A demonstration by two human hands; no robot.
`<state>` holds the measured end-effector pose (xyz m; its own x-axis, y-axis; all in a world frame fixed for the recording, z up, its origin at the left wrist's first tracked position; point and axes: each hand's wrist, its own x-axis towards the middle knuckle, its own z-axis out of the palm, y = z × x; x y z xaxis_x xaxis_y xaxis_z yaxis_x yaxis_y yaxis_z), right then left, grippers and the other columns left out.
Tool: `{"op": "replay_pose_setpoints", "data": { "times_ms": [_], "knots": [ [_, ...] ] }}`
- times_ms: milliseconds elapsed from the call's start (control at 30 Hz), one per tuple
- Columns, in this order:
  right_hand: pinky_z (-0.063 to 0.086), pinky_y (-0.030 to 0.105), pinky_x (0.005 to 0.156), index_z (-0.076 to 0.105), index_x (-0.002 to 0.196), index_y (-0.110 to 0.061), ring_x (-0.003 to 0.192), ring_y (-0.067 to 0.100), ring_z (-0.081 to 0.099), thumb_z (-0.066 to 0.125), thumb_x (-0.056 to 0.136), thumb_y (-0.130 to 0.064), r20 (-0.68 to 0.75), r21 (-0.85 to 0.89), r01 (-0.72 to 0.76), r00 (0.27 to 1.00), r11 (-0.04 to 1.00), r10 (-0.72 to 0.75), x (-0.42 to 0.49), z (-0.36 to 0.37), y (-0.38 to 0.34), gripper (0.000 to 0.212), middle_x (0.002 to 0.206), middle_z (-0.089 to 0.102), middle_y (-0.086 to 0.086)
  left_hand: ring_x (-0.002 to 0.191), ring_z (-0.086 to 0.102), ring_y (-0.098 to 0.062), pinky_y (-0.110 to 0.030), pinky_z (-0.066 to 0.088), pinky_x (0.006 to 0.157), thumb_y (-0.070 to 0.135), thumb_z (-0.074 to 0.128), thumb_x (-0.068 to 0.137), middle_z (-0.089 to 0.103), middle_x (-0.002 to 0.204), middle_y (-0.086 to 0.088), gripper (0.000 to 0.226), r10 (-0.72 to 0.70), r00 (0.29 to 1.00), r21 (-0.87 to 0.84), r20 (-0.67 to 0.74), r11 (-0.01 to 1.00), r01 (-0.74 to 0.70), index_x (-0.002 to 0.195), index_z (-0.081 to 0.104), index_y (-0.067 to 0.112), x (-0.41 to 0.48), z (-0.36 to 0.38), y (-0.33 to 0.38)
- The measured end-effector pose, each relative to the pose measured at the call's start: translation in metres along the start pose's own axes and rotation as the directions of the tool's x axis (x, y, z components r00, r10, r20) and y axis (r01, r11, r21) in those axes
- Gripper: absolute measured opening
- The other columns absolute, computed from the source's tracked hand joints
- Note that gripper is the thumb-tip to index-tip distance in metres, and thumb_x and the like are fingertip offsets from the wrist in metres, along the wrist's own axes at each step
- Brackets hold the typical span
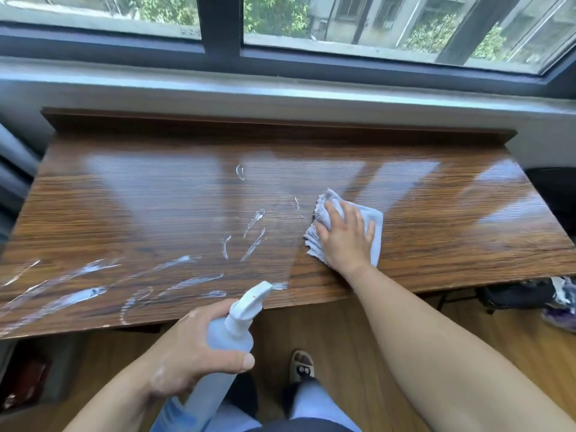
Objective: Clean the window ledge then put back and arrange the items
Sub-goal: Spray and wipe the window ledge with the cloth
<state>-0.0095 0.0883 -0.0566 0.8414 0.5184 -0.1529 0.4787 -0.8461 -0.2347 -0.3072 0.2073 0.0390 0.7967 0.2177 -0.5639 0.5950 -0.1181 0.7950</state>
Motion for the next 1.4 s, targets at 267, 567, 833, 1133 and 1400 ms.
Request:
{"op": "replay_pose_setpoints", "data": {
  "times_ms": [267, 567, 833, 1133, 1400],
  "knots": [
    [0.026, 0.066, 0.111, 0.04, 0.149, -0.033, 0.144, 0.029, 0.034, 0.032, 0.094, -0.06, -0.089, -0.108, 0.111, 0.989, 0.988, -0.121, -0.105, 0.033, -0.012, 0.062, 0.155, 0.039, 0.004, 0.117, 0.062, -0.012, -0.044, 0.045, 0.109, 0.058, 0.08, 0.051, 0.07, 0.123, 0.012, 0.071, 0.045, 0.999, -0.023, 0.013, 0.999, -0.044, 0.12, 0.065, 0.051, 0.004, -0.019, -0.003],
    [0.003, 0.056, 0.12, 0.025, 0.154, -0.04, 0.153, 0.02, 0.006, 0.037, 0.098, -0.061, 0.071, -0.033, 0.004, 0.997, 0.999, -0.002, 0.018, -0.005, 0.003, 0.061, 0.165, 0.014, -0.004, 0.11, 0.064, -0.013, -0.032, 0.047, 0.101, 0.057, 0.08, 0.051, 0.071, 0.119, 0.01, 0.067, 0.096, 0.995, -0.024, -0.001, 0.995, -0.096, 0.116, 0.064, 0.058, 0.022, -0.026, 0.015],
    [0.015, 0.057, 0.118, 0.025, 0.154, -0.038, 0.152, 0.023, 0.02, 0.029, 0.096, -0.061, -0.025, -0.106, 0.234, 0.971, 0.967, -0.237, -0.078, 0.015, 0.024, 0.063, 0.163, 0.026, -0.004, 0.114, 0.062, -0.001, -0.03, 0.046, 0.101, 0.057, 0.081, 0.053, 0.069, 0.12, 0.023, 0.067, 0.094, 0.995, -0.037, -0.024, 0.995, -0.095, 0.117, 0.063, 0.059, 0.047, -0.025, 0.036],
    [0.008, 0.06, 0.119, 0.023, 0.156, -0.036, 0.153, 0.023, 0.009, 0.02, 0.093, -0.068, 0.063, -0.105, 0.152, 0.987, 0.983, -0.146, 0.05, -0.005, 0.012, 0.07, 0.165, 0.017, -0.002, 0.084, 0.066, -0.013, -0.039, 0.053, 0.087, 0.058, 0.081, 0.052, 0.074, 0.096, -0.002, 0.055, 0.068, 0.993, -0.106, -0.094, 0.991, -0.078, 0.104, 0.07, 0.046, 0.076, -0.026, 0.062],
    [0.009, 0.057, 0.121, 0.021, 0.156, -0.038, 0.154, 0.02, 0.008, 0.022, 0.095, -0.062, 0.082, -0.098, 0.283, 0.958, 0.954, -0.275, 0.024, -0.005, 0.023, 0.065, 0.165, 0.015, -0.006, 0.066, 0.059, -0.002, -0.013, 0.044, 0.063, 0.059, 0.078, 0.047, 0.07, 0.08, 0.001, 0.056, 0.053, 0.987, -0.05, -0.153, 0.997, -0.061, 0.09, 0.071, 0.023, 0.09, -0.022, 0.073]
  ]
}}
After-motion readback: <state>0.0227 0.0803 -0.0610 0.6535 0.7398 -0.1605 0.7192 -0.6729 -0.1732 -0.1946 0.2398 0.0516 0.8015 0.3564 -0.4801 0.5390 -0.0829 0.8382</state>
